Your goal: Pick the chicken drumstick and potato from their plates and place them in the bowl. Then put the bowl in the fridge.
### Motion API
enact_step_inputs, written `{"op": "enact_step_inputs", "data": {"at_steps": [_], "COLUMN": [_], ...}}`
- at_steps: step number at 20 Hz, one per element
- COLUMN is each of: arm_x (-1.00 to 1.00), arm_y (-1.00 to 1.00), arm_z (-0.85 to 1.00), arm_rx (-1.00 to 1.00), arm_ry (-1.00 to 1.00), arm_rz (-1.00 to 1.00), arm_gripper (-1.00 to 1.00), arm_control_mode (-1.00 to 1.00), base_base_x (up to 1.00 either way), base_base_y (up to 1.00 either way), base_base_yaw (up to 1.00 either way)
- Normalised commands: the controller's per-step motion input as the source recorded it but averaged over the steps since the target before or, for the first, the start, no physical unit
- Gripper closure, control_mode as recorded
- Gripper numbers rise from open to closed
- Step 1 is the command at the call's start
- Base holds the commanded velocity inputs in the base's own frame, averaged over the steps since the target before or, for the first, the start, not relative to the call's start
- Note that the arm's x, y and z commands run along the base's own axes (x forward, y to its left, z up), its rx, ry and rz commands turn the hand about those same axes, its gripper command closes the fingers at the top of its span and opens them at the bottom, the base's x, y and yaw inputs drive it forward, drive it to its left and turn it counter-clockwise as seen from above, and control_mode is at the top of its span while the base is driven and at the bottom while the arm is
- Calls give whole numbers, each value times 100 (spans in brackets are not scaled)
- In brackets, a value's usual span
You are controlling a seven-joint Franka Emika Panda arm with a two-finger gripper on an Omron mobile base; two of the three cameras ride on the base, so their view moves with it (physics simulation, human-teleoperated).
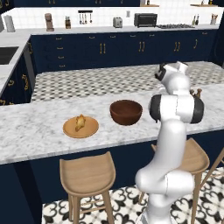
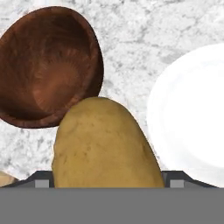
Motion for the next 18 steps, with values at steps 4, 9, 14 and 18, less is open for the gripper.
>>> {"op": "enact_step_inputs", "data": {"at_steps": [4, 9, 14, 18], "arm_x": [-7, 32, 53, 37], "arm_y": [100, 100, 90, 47], "arm_z": [1, 0, -6, -42], "arm_rx": [0, 0, -1, -10], "arm_ry": [-3, -3, 0, -1], "arm_rz": [0, -5, -9, -16], "arm_gripper": [100, 100, 100, 100], "arm_control_mode": [-100, -100, -100, -100], "base_base_x": [0, 0, 0, 0], "base_base_y": [0, 0, 0, 0], "base_base_yaw": [0, 0, 0, 0]}}
